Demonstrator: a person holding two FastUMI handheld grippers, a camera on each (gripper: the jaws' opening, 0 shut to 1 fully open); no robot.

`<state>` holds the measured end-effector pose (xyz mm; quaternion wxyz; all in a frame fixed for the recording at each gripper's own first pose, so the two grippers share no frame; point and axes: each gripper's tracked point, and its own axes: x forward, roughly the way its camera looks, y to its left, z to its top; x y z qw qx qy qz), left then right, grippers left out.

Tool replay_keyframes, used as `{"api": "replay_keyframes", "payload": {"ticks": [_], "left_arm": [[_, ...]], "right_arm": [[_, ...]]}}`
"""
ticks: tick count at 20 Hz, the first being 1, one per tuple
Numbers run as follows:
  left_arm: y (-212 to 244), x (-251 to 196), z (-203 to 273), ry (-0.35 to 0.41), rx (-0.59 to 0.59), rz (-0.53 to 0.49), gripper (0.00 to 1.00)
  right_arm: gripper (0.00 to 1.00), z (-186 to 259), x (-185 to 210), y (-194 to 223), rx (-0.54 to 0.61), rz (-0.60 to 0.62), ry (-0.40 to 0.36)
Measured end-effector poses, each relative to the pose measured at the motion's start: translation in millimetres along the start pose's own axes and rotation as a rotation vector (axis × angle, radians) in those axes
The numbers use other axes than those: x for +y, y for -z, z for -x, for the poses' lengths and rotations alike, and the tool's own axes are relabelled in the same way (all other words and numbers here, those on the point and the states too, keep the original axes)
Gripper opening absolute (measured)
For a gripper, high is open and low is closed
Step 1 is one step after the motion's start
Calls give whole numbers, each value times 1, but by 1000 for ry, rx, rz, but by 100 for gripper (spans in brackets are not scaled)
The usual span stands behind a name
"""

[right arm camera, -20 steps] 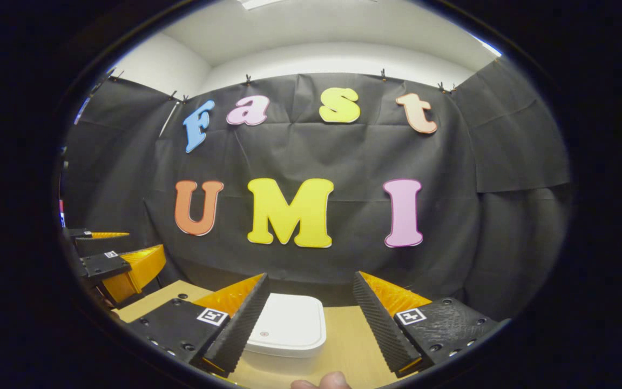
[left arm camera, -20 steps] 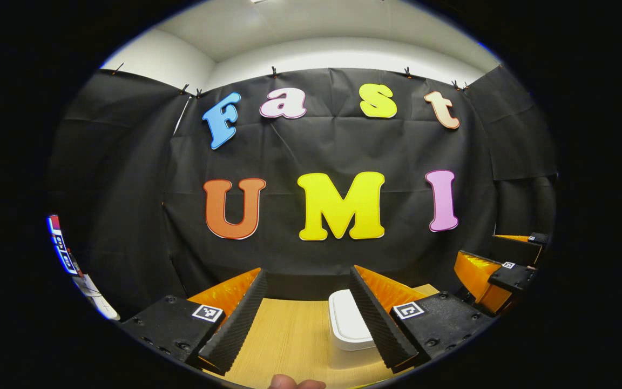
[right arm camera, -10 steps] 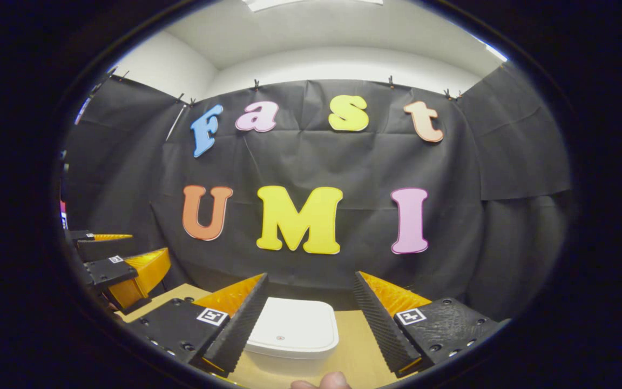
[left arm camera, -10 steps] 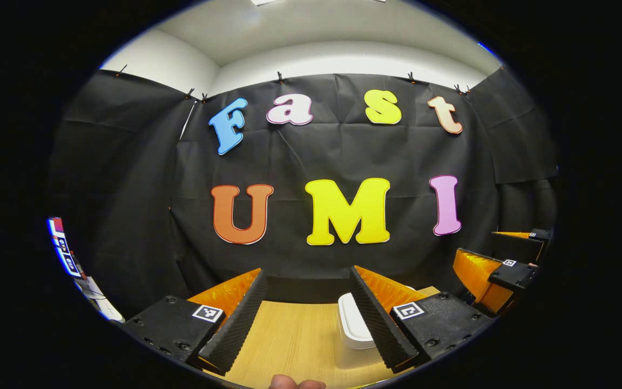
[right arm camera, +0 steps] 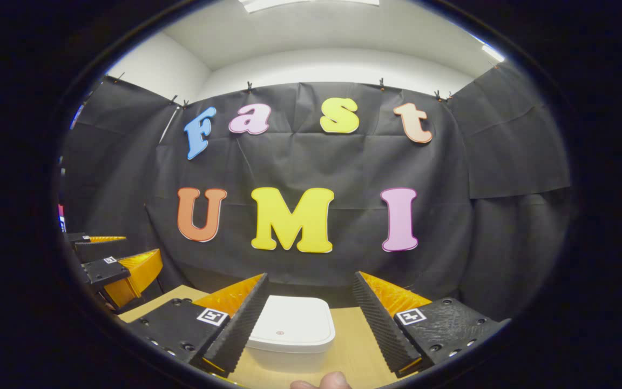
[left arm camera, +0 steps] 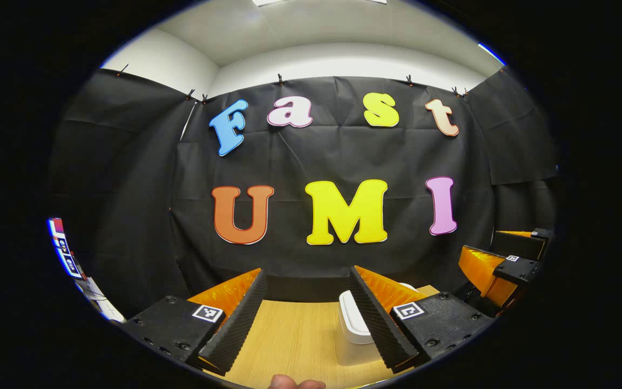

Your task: Press the lid of the desktop garbage bin to open it, pick up the crumpled paper on the desktop and throw it into the bin, then pick up the pop can on the desktop and drop it into the bin, and finally close the garbage bin lid.

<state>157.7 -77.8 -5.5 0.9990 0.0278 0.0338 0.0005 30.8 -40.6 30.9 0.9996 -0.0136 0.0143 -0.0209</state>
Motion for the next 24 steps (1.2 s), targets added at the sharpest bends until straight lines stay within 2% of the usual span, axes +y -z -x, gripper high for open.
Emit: {"api": "replay_keyframes", "payload": {"ticks": [7, 14, 24], "left_arm": [[-1, 7, 9, 17, -2, 11, 98], [-4, 14, 18, 4, -7, 19, 98], [-16, -18, 31, -21, -21, 5, 98]], "right_arm": [[97, 14, -7, -3, 3, 3, 44], [97, 25, -8, -4, 2, -3, 41], [97, 20, -47, -10, -28, -24, 31]]}}
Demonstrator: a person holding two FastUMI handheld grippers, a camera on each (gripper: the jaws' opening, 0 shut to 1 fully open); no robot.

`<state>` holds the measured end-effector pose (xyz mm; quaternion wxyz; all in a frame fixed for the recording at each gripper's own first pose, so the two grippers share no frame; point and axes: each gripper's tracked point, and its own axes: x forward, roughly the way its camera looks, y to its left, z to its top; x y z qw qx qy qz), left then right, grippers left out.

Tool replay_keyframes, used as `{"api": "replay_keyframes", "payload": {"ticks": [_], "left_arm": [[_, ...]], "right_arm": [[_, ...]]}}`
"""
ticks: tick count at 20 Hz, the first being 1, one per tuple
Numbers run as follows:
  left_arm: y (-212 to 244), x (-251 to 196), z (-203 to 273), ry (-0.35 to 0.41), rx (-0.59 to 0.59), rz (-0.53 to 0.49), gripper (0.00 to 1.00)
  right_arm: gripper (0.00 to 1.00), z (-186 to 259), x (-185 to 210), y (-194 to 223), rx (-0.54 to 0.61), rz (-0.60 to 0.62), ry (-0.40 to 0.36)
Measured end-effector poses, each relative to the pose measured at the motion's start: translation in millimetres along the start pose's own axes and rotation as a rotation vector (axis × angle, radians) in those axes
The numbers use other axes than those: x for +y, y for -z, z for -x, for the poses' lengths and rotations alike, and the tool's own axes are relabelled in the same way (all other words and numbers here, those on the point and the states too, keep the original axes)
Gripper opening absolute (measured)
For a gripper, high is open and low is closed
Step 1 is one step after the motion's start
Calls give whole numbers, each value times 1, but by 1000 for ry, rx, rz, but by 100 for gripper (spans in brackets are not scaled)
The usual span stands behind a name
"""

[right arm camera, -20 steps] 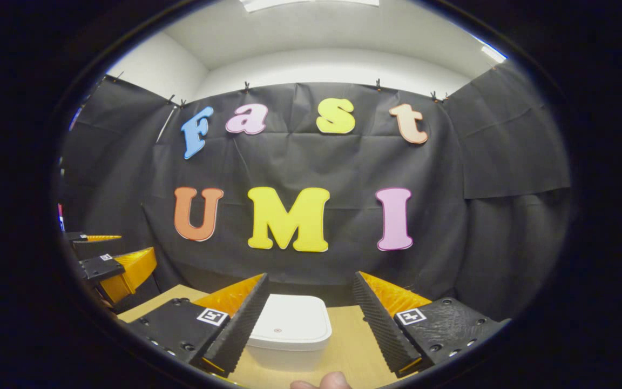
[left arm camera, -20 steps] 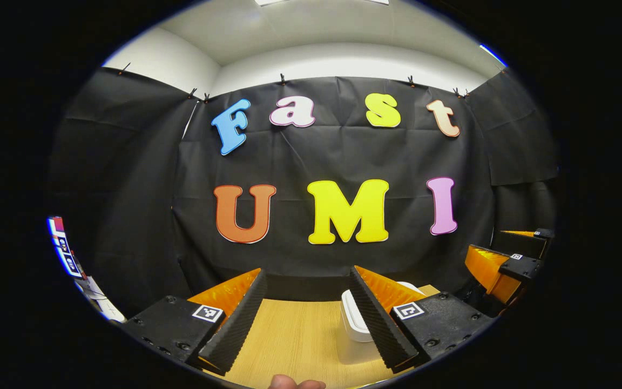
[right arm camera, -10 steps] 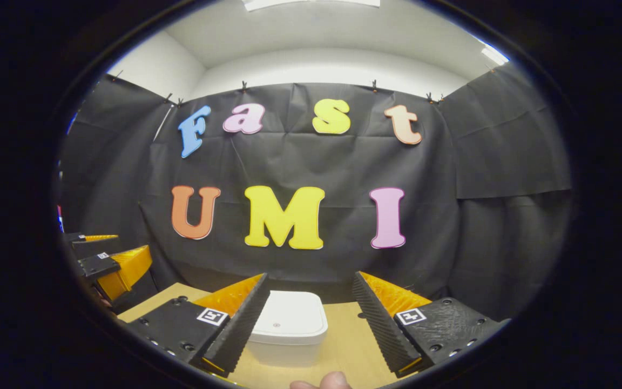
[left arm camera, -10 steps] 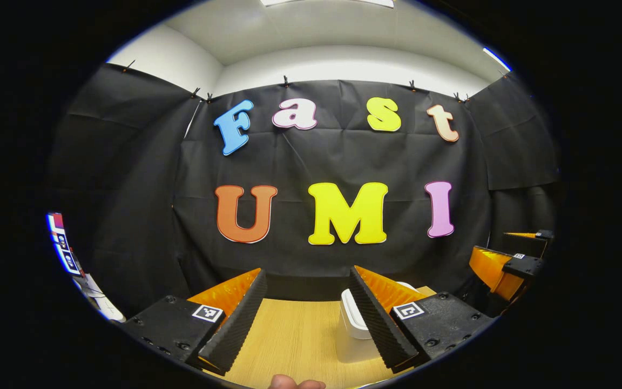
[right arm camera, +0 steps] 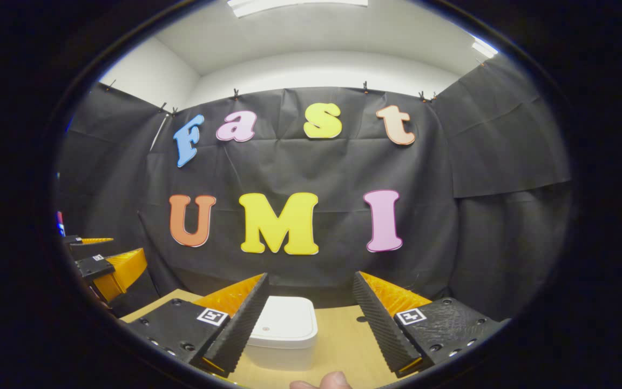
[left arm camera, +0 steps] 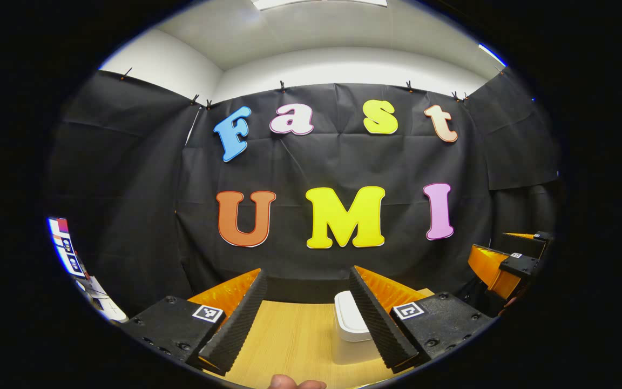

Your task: Press the lid of the desktop garbage bin to open it, pick up the crumpled paper on the desktop and throw it into the bin, then pick up the pop can on the desktop and drop it into the bin, and finally close the garbage bin lid.

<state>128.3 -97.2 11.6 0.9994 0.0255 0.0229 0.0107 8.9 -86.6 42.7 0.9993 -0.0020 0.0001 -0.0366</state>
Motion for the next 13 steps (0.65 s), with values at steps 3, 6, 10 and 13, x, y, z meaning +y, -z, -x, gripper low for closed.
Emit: {"api": "replay_keyframes", "payload": {"ticks": [3, 6, 10, 13], "left_arm": [[-1, -9, 5, -12, -4, -14, 98], [-2, -17, 10, -18, -5, -28, 98], [-6, -24, 15, -28, -5, -33, 98], [-7, -31, 19, -31, -7, -30, 98]], "right_arm": [[97, 2, -9, 1, -5, -4, -14], [97, 2, -16, 4, 3, -20, -26], [97, 4, -22, 1, -2, -23, -42], [97, 8, -29, -3, -13, -22, -48]]}}
